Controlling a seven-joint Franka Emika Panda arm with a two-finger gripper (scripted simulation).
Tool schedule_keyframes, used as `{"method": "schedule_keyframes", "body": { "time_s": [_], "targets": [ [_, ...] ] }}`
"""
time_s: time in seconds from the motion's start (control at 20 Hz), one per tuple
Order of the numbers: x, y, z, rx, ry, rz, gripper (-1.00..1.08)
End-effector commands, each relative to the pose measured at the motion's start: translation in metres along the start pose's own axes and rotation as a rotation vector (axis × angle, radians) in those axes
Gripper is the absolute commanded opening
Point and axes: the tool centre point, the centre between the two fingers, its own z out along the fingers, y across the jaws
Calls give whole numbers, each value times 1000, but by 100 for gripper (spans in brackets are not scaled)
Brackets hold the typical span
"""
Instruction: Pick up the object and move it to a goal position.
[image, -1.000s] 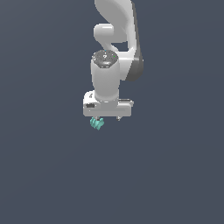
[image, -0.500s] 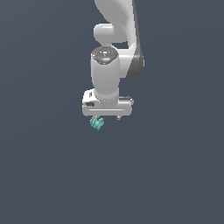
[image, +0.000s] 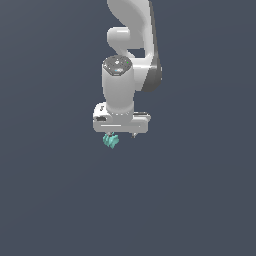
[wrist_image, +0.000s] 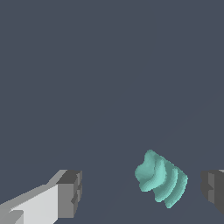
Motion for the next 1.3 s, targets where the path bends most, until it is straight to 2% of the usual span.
{"method": "schedule_keyframes", "body": {
  "time_s": [0.0,0.75,1.25],
  "targets": [
    [-4,5,7,1,-2,39,100],
    [-56,55,70,0,-14,450,100],
    [-71,68,83,-4,-15,554,100]
  ]
}}
